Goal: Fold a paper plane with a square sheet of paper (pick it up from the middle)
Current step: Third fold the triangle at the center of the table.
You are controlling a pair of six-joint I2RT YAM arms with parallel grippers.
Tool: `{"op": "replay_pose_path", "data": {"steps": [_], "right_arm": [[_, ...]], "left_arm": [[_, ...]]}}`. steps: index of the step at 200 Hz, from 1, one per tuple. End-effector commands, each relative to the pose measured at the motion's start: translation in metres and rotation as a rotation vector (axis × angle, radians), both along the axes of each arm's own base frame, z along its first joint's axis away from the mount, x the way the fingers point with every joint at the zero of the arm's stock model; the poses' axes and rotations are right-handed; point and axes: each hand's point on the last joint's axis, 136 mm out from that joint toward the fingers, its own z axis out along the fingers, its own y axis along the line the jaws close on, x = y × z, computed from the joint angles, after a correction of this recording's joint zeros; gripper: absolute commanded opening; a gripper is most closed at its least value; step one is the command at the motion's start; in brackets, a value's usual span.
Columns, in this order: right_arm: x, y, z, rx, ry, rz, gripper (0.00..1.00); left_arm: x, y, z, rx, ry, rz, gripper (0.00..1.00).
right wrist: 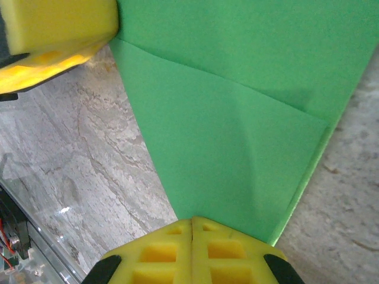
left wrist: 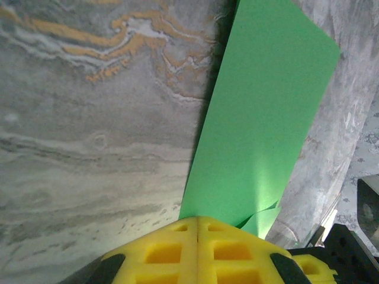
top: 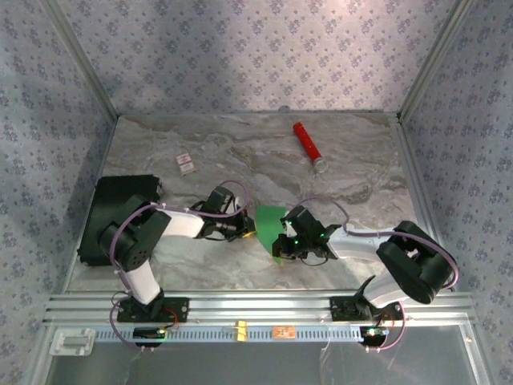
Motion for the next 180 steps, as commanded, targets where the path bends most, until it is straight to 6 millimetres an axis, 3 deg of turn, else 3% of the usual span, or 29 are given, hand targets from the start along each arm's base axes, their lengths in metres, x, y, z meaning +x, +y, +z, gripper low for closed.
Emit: {"op": "replay_pose_path", "data": {"steps": [1,43,78,110,141,160,180], "right_arm": [[-0.020,-0.042,-0.036,-0.194,0.090,-0.019,0.02],[-0.015,-0.041,-0.032,-0.174,0.082,-0.001,0.02],[-0.011,-0.041,-0.030,-0.156,0.090,-0.006,0.02],[-0.011,-0.043,-0.030,-0.154,0.095,-0.004,0.02],[-0.012,-0.043,-0.031,-0.150,0.098,0.000,0.03],[-0.011,-0.042,-0.030,-0.144,0.097,0.001,0.03],[-0.009,-0.038,-0.025,-0.126,0.094,0.008,0.03]], "left_arm": [[0.013,0.026,-0.018,0.117,0.005,0.062,0.01],[0.020,0.016,0.024,0.054,-0.085,0.055,0.05],[0.006,-0.008,0.046,-0.008,-0.129,-0.004,0.07],[-0.013,-0.032,0.039,-0.038,-0.114,-0.059,0.08],[-0.017,-0.048,0.026,-0.045,-0.096,-0.078,0.08],[-0.015,-0.045,0.012,-0.007,-0.071,-0.064,0.07],[-0.015,-0.027,-0.010,0.103,-0.043,-0.016,0.06]]}}
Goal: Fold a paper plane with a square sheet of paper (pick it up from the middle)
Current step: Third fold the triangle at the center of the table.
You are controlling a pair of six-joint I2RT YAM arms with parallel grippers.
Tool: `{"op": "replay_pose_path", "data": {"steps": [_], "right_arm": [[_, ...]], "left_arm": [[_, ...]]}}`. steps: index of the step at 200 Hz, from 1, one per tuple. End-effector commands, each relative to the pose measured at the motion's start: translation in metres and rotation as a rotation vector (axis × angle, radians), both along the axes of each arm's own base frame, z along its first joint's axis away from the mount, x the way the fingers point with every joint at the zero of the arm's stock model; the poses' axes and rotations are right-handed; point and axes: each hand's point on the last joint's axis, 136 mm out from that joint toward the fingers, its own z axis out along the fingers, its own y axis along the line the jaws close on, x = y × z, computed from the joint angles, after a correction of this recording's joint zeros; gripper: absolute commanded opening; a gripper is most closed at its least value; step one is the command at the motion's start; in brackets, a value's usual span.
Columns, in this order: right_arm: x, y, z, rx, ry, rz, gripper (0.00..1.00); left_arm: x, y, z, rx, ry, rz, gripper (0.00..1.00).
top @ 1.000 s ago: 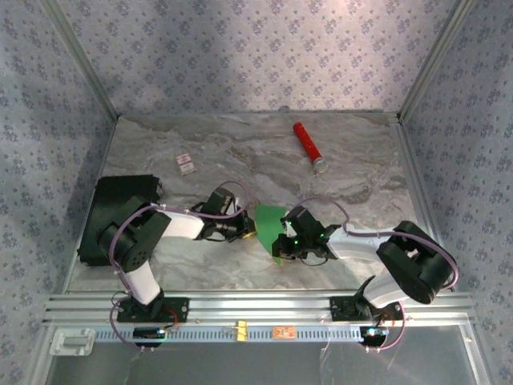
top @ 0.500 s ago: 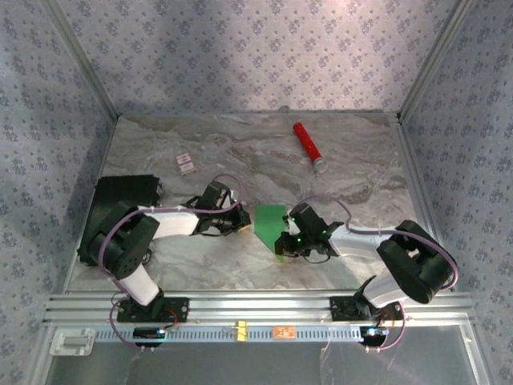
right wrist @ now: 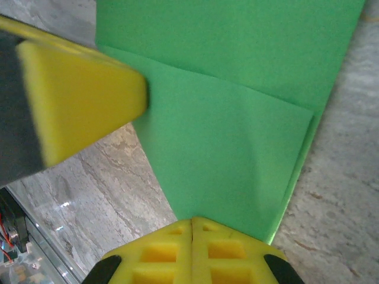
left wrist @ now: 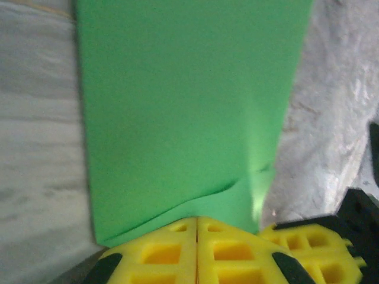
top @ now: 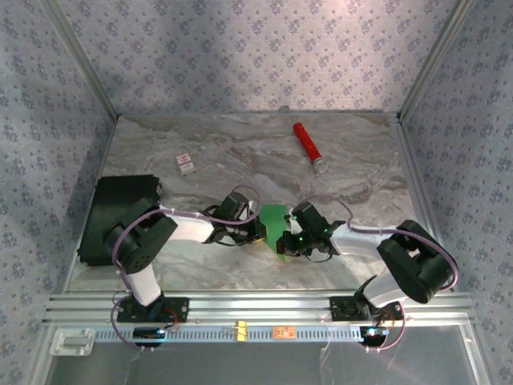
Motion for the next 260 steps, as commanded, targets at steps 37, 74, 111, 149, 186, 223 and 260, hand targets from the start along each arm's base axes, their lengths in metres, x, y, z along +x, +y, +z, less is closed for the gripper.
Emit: {"op": "replay_pose_path", "data": {"steps": [37,74,111,149,186,223,260], "right_arm": [[-0.002,-0.003,0.001,-0.034,0.040,0.015,0.05],[0.012,0.016,0.011,0.001,0.012,0.033,0.05],[0.019,0.027,-0.002,-0.007,0.035,0.032,0.06],[0.002,0.012,-0.022,-0.085,0.081,0.030,0.07],[-0.016,-0.010,-0.024,-0.110,0.081,0.024,0.07],[-0.028,-0.021,-0.017,-0.117,0.074,0.048,0.08],[-0.009,0.000,0.022,-0.009,-0.008,0.040,0.08]], "left_arm": [[-0.003,0.025,-0.031,0.149,0.046,0.049,0.04],[-0.009,0.028,-0.036,0.160,0.058,0.033,0.04],[-0.007,0.024,-0.034,0.148,0.061,0.026,0.04],[-0.006,0.024,-0.034,0.153,0.058,0.025,0.03],[-0.006,0.032,-0.039,0.168,0.071,0.042,0.03],[-0.004,0.037,-0.040,0.167,0.075,0.050,0.03],[-0.002,0.034,-0.037,0.152,0.074,0.051,0.03]]}}
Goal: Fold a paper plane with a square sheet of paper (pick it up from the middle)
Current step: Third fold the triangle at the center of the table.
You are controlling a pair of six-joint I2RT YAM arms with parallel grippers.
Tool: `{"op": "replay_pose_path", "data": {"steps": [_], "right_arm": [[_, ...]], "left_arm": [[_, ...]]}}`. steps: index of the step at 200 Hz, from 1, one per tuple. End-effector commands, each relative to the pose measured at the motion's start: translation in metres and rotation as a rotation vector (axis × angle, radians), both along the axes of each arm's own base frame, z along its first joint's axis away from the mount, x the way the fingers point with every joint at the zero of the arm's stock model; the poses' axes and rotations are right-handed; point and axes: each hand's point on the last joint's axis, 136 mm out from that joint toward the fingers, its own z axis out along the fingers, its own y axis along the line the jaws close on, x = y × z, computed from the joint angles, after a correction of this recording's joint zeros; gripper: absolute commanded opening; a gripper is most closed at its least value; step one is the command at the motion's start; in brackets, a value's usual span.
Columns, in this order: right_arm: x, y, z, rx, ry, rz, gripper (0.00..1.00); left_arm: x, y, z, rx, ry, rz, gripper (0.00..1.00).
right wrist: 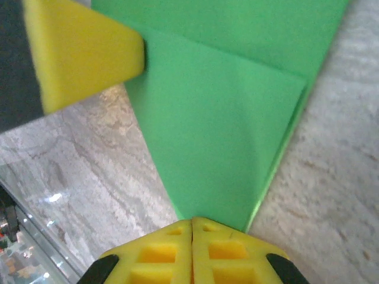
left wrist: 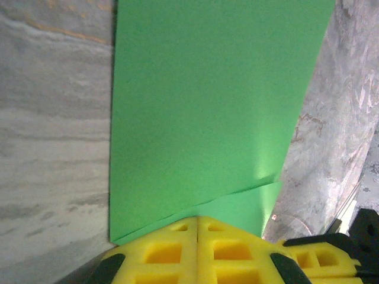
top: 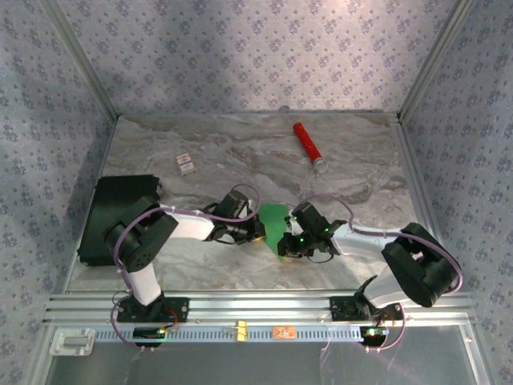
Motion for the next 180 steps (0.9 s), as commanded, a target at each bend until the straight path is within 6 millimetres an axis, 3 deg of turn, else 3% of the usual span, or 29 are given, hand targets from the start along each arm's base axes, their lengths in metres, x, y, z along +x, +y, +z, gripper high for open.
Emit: {"op": "replay_pose_path", "data": {"steps": [1,24,80,110,148,180], "right_arm": [[0.001,0.004,0.017,0.020,-0.013,0.008,0.08],[0.015,0.021,0.028,0.053,-0.037,0.008,0.08],[0.033,0.048,0.008,0.027,-0.020,0.013,0.09],[0.020,0.034,-0.018,-0.034,0.034,0.025,0.10],[-0.012,0.018,-0.016,0.007,0.068,0.062,0.11],[-0.037,-0.008,-0.025,-0.001,0.100,0.053,0.12]], "left_arm": [[-0.008,0.029,-0.035,0.139,0.058,0.035,0.03],[-0.009,0.029,-0.035,0.138,0.060,0.037,0.03],[-0.007,0.028,-0.034,0.134,0.056,0.040,0.03],[-0.006,0.028,-0.034,0.136,0.053,0.042,0.03],[-0.005,0.031,-0.035,0.136,0.060,0.052,0.03],[-0.003,0.032,-0.034,0.133,0.059,0.059,0.03]]}}
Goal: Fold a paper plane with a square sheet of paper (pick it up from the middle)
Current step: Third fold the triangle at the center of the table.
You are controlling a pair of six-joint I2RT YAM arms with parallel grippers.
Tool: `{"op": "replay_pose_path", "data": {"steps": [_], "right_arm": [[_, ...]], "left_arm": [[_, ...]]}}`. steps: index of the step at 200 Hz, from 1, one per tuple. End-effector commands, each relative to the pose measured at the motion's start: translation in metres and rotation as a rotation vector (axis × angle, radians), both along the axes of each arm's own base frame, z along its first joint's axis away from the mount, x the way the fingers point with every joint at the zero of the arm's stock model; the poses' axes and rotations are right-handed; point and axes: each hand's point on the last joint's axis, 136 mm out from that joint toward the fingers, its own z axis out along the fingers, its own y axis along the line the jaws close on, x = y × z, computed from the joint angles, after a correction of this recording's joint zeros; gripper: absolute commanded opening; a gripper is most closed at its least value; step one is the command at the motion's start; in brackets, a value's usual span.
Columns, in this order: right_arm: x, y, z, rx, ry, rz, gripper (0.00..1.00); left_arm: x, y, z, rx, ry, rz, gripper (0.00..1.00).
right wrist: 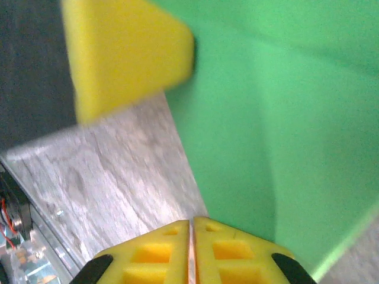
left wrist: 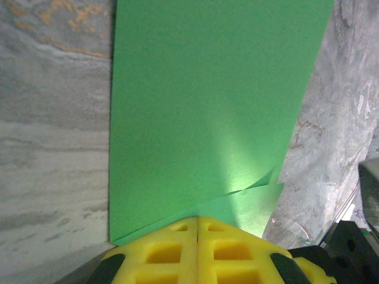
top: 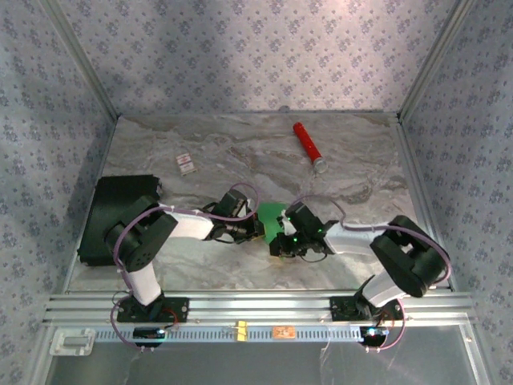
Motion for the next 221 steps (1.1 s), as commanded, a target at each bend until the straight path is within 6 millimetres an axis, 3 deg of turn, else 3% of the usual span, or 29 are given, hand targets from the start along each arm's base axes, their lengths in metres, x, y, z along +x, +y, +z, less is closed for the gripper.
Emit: {"op": "replay_pose_path", "data": {"steps": [1,25,42,77,104,140,177,221], "right_arm": [[-0.035,-0.030,-0.020,-0.060,0.099,0.012,0.12],[-0.042,-0.044,-0.017,-0.046,0.089,-0.007,0.12],[-0.038,-0.048,-0.005,-0.042,0.051,-0.011,0.12],[-0.005,-0.071,0.015,-0.120,-0.063,-0.145,0.15],[0.020,-0.080,0.026,-0.112,-0.088,-0.249,0.19],[0.039,-0.068,0.039,-0.072,-0.116,-0.247,0.29],[0.054,-0.055,0.039,-0.062,-0.119,-0.230,0.41],[0.067,-0.040,0.032,-0.057,-0.103,-0.192,0.40]], "left_arm": [[-0.007,0.030,-0.035,0.134,0.061,0.048,0.03],[-0.007,0.031,-0.035,0.130,0.062,0.062,0.03],[-0.006,0.032,-0.035,0.128,0.065,0.081,0.03],[0.002,0.029,-0.028,0.119,0.040,0.183,0.03],[0.007,0.014,-0.018,0.089,0.008,0.255,0.04],[0.004,0.003,0.004,0.064,-0.070,0.243,0.17],[0.005,0.024,0.022,0.080,-0.132,0.215,0.37],[0.014,0.052,0.029,0.032,-0.110,0.194,0.46]]}}
